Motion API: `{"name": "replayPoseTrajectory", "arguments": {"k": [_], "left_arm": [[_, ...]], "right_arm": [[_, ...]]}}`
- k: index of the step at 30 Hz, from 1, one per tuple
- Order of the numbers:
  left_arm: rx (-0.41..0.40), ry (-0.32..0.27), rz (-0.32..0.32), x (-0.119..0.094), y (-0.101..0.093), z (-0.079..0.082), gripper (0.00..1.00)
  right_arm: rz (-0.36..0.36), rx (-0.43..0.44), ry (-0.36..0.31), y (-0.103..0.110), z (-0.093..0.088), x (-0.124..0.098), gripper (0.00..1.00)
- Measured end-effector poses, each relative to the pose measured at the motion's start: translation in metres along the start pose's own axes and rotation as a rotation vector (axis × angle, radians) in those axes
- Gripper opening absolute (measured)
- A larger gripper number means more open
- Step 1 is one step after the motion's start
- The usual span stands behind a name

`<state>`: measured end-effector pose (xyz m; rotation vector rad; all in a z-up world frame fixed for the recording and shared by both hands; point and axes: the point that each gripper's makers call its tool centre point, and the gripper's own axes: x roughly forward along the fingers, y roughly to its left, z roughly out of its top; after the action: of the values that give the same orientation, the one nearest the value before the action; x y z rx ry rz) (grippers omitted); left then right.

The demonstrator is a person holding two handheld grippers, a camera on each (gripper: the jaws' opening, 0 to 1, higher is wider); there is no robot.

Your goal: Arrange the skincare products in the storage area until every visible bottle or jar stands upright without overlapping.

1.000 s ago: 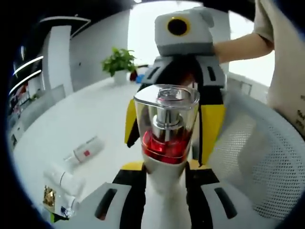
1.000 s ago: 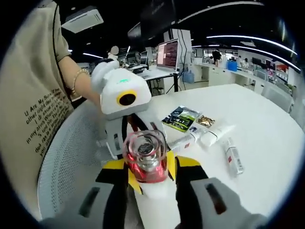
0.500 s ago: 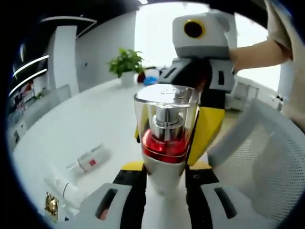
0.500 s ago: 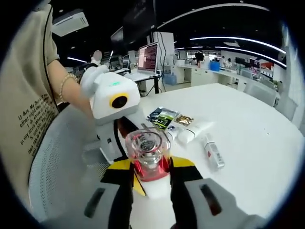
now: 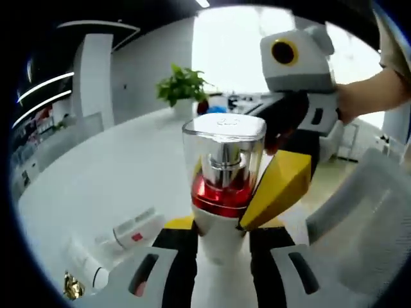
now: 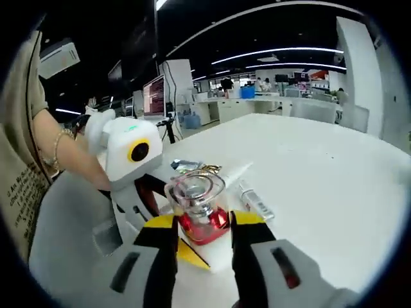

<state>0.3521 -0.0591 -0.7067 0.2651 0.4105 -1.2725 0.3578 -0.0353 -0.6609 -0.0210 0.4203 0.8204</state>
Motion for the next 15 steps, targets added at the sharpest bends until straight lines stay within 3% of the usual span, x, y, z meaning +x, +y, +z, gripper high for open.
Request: {"name": "replayPoseTrajectory", "arguments": {"k": [15], "left_arm": [[-0.015, -0.018, 0.068, 0.031, 0.037, 0.019, 0.27]], "right_arm": [[-0.125, 0.115, -0.087, -0.048, 0.015, 0.004, 0.35]]}}
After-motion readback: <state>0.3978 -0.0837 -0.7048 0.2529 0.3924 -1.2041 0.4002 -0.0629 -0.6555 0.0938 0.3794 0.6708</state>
